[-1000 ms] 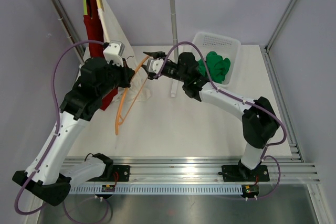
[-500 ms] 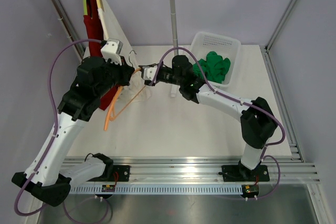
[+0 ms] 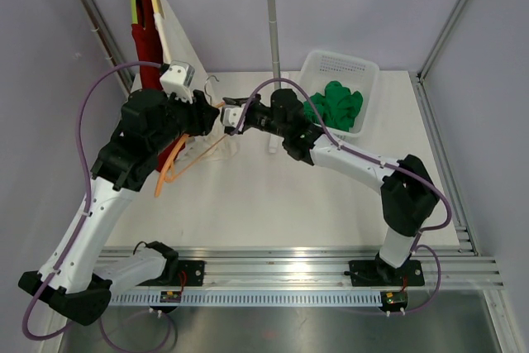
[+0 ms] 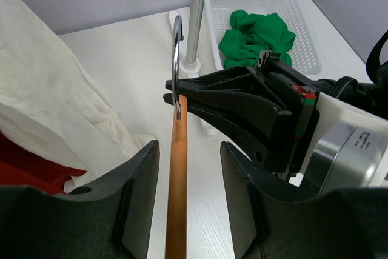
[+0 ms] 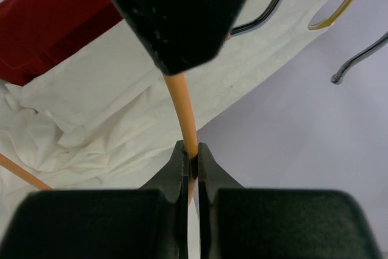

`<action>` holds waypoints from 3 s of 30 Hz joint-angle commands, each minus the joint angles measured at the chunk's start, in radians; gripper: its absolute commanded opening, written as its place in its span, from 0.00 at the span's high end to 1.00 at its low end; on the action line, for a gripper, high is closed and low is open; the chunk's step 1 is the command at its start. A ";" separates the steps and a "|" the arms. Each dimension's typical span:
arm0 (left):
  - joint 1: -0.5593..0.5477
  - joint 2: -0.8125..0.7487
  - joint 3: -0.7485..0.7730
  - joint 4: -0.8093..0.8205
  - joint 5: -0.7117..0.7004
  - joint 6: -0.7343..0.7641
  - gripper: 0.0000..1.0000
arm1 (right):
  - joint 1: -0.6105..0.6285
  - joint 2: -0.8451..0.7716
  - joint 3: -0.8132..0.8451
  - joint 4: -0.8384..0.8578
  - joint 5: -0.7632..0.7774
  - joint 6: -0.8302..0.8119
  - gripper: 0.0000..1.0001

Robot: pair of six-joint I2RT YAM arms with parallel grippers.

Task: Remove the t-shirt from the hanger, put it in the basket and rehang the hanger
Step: Pass the hanger from the left arm to the right, then pass the hanger from the right arm to the left

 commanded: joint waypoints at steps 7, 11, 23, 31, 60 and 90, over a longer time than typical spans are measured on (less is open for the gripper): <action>-0.014 0.005 0.036 -0.019 -0.030 0.029 0.52 | 0.059 -0.068 0.015 0.020 0.132 -0.165 1.00; -0.014 -0.018 0.036 -0.035 -0.064 0.032 0.52 | 0.059 -0.094 -0.016 0.037 0.134 -0.177 1.00; -0.014 -0.066 0.014 -0.061 -0.090 0.029 0.40 | 0.057 -0.123 -0.065 0.090 0.177 -0.205 1.00; -0.014 -0.033 0.016 -0.067 -0.064 0.048 0.32 | 0.059 -0.115 -0.060 0.103 0.198 -0.216 1.00; -0.016 -0.038 0.014 -0.085 -0.092 0.043 0.53 | 0.057 -0.100 -0.048 0.109 0.241 -0.239 1.00; -0.017 -0.040 0.016 -0.096 -0.095 0.046 1.00 | 0.048 -0.097 -0.027 0.069 0.244 -0.214 1.00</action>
